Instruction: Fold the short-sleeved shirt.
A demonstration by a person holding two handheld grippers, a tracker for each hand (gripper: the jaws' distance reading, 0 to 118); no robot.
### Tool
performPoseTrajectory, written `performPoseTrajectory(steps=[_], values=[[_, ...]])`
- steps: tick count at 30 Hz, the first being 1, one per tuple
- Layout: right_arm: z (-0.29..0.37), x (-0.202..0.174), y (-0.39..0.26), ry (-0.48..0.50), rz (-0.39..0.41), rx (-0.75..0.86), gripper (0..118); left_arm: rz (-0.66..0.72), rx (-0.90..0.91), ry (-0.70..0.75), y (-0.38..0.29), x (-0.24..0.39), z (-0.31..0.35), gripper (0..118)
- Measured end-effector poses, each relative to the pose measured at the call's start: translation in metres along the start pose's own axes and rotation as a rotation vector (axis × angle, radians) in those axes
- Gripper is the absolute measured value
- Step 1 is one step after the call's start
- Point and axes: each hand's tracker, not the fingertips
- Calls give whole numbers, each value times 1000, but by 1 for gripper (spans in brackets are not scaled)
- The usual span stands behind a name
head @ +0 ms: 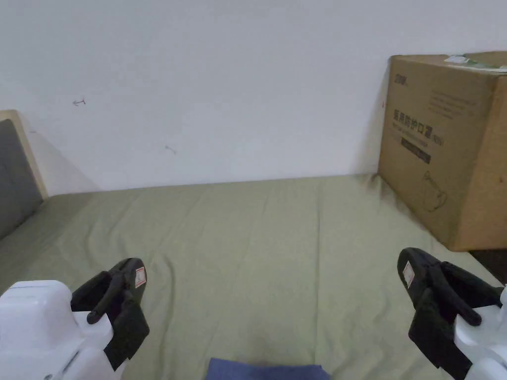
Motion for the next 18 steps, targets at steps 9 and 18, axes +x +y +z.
performPoseTrajectory(steps=[9, 18], values=[[16, -12, -56, -214, 27, -37, 3, -141, 13, 177, -60, 25, 25, 6], [21, -2, -61, -317, 25, -53, 3, -183, 8, 158, -63, 40, 23, 6]])
